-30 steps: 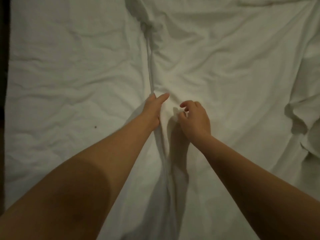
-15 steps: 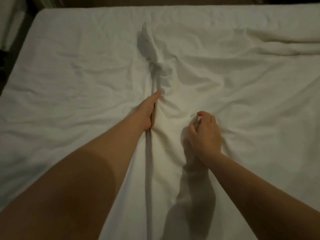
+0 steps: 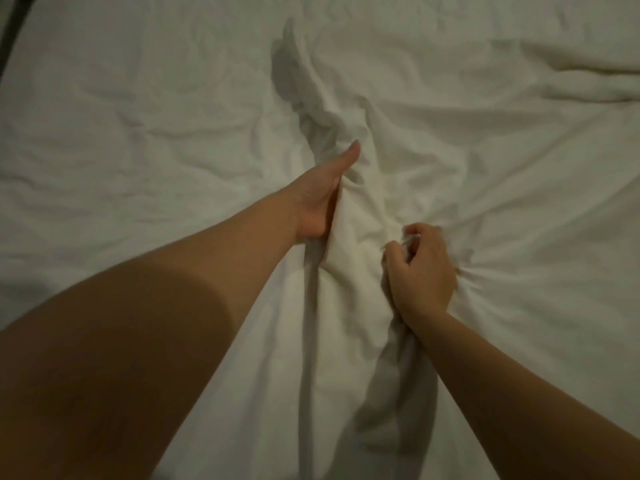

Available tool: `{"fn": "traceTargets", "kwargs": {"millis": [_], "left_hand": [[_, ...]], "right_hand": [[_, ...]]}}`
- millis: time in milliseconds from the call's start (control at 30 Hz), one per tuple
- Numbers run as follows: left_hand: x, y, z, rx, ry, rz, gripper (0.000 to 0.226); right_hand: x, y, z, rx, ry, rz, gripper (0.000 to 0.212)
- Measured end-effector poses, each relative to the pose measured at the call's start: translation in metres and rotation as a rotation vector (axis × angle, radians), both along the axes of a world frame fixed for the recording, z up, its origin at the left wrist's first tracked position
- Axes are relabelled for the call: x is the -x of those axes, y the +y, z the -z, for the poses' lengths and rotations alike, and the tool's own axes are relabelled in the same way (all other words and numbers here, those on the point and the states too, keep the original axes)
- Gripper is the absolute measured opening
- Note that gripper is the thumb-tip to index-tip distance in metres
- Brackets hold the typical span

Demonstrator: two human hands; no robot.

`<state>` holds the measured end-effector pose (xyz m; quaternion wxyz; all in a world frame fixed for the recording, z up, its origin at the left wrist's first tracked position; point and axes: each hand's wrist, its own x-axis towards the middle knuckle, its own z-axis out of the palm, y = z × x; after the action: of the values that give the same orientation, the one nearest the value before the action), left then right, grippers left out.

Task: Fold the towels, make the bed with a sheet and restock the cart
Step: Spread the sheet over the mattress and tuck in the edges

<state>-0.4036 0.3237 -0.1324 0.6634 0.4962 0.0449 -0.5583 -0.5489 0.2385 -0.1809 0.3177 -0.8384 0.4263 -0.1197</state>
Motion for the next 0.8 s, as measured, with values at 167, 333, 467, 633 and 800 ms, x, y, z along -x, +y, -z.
{"fn": "traceTargets", "kwargs": {"millis": [167, 333, 467, 633, 800], "left_hand": [[-0.009, 0.002, -0.001, -0.118, -0.037, 0.011, 0.011], [-0.021, 0.016, 0.004, -0.198, -0.021, -0.239, 0.007], [-0.018, 0.012, -0.001, -0.135, -0.087, -0.298, 0.020], [-0.020, 0.006, 0.002, -0.301, -0.168, -0.367, 0.031], [-0.022, 0.004, 0.009, -0.555, -0.377, -0.542, 0.050]], "right_hand": [[0.000, 0.002, 0.004, 0.022, -0.002, -0.010, 0.038], [0.000, 0.003, 0.006, 0.060, -0.014, -0.013, 0.042], [0.001, 0.003, 0.006, 0.060, 0.001, -0.018, 0.043], [0.001, 0.002, 0.009, 0.070, -0.006, -0.023, 0.048], [0.000, 0.001, 0.004, 0.048, -0.008, -0.027, 0.042]]}}
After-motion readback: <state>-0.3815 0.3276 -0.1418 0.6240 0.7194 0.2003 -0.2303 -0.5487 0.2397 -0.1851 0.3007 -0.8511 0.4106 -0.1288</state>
